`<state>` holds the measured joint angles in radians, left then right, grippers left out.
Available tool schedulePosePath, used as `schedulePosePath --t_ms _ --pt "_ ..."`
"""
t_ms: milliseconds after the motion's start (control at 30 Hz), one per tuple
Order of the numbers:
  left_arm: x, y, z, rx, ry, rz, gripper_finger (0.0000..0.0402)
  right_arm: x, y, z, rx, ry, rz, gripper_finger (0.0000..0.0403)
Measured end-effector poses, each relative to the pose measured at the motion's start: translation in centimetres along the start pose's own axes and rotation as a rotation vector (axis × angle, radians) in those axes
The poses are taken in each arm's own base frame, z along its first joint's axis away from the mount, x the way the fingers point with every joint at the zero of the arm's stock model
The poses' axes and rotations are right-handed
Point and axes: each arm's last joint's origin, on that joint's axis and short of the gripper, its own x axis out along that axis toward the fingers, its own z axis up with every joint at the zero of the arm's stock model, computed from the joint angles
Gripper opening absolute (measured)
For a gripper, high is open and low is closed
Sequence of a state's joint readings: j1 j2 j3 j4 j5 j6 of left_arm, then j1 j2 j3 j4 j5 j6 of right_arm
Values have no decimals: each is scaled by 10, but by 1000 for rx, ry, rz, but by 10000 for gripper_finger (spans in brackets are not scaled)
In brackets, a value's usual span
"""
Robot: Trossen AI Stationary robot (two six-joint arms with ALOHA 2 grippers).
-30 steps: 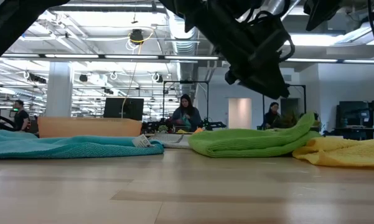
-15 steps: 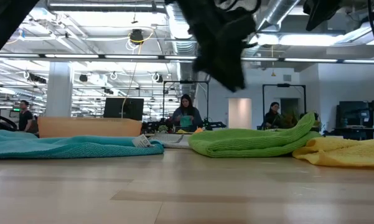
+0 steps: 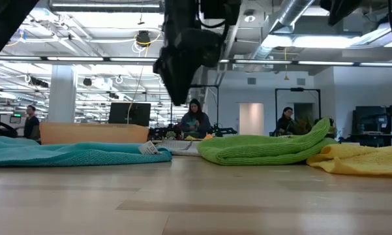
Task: Fold microfiber towels
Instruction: Put the green microfiber towel into the orange bin
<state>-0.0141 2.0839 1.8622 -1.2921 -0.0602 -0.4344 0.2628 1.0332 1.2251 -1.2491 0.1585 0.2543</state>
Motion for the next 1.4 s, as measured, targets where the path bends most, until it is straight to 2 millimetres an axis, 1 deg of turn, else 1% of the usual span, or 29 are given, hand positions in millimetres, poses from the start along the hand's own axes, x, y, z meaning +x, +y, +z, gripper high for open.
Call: schedulePosePath --t_ms 133,267,433,533,633,700,767,800,867,900,967,1100,1167,1267,1333,1400 --pt "-17 1 -14 -32 31 12 151 0 3 -1 -19 0 8 159" --pt "-36 -1 -22 -52 -18 -7 151 -1 5 -2 -31 2 12 159" --pt "-53 -6 -32 -101 -54 -45 151 -1 6 -2 -34 2 13 159" --pt "-69 -6 -49 -129 -34 -26 151 -1 6 -2 -34 1 11 159" --pt "-90 -1 -72 -183 -27 38 151 -1 6 -2 -35 2 11 159" --pt "-108 3 -87 -240 -78 70 151 -1 6 -2 -48 1 11 159" --pt "-122 5 -97 -290 -167 67 151 -1 6 -2 -59 1 11 159" --pt "-129 6 -102 -318 -219 57 151 -1 6 -2 -60 1 11 159" --pt "-135 7 -107 -374 -318 18 151 -1 6 -2 -67 1 11 159" --pt "-135 7 -111 -392 -350 -2 151 -1 6 -2 -75 1 11 159" --pt "-127 8 -117 -426 -373 -26 151 -1 6 -2 -84 0 11 159" --pt "-98 16 -128 -493 -392 -65 151 -1 6 -1 -86 -2 12 159" --pt "-84 23 -128 -562 -411 -143 151 -1 6 -1 -86 -2 12 159" --pt "-55 32 -124 -692 -396 -312 151 -1 6 -1 -86 -2 12 159" --pt "-34 34 -120 -762 -388 -395 151 -1 6 -1 -85 -2 12 159" --pt "-18 35 -116 -817 -401 -486 151 -1 6 -1 -85 -2 12 159"
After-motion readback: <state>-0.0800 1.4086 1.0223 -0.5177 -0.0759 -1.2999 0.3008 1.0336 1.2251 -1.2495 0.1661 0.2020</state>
